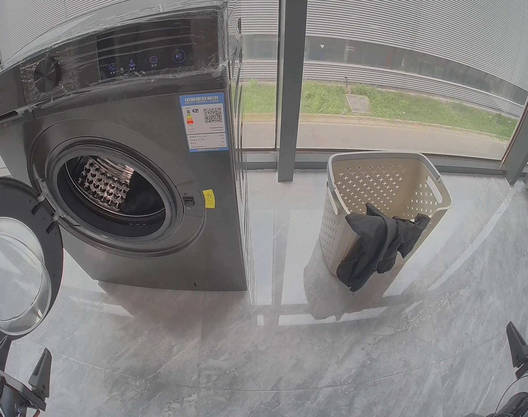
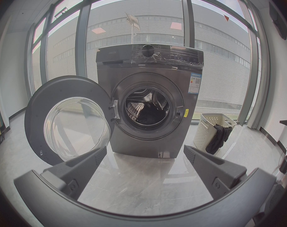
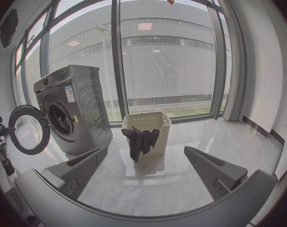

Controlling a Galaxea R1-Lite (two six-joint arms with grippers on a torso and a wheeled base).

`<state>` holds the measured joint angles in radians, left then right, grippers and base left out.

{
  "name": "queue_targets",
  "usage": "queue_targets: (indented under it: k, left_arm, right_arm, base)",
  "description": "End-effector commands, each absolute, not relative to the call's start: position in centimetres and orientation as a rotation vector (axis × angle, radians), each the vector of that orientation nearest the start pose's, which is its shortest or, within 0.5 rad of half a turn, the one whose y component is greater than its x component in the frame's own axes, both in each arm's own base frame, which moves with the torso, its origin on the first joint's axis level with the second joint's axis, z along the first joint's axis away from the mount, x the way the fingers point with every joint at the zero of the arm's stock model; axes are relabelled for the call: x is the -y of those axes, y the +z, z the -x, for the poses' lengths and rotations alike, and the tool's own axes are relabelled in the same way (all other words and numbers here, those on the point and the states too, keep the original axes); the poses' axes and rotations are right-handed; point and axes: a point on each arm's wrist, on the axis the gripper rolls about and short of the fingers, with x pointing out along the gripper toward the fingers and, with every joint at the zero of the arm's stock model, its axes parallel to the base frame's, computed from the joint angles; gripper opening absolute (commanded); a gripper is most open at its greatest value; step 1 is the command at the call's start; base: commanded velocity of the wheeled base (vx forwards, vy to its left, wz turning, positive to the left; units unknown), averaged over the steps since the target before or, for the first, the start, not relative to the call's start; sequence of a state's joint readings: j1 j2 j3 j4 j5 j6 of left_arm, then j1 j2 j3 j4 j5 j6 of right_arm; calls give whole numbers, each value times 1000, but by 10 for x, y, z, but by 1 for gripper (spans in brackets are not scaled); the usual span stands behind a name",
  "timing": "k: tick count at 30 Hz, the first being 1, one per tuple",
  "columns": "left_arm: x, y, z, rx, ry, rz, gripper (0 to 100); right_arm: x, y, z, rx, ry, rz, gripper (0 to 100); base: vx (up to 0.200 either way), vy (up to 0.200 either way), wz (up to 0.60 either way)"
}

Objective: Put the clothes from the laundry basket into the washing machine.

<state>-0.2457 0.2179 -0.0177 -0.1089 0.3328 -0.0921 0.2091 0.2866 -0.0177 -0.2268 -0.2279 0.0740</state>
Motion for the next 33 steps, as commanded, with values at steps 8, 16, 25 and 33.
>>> queue_targets:
  k: [8,16,25,33]
  left_arm:
    - [-8,85,16,-12,189,29,100]
    - [-5,83,23,65,218,-43,100]
    - [-3,83,23,61,148,-64,100]
    - [-3,83,23,64,124,-45,100]
  right_arm:
    - [7,85,16,-6,-42,-77,100]
    - [7,85,16,-9,-86,-32,100]
    - [6,86,16,2,-48,39,100]
    - [3,83,23,65,-128,100,100]
  base:
    - [0,0,0]
    - [0,0,0]
    - [0,0,0]
    - [0,0,0]
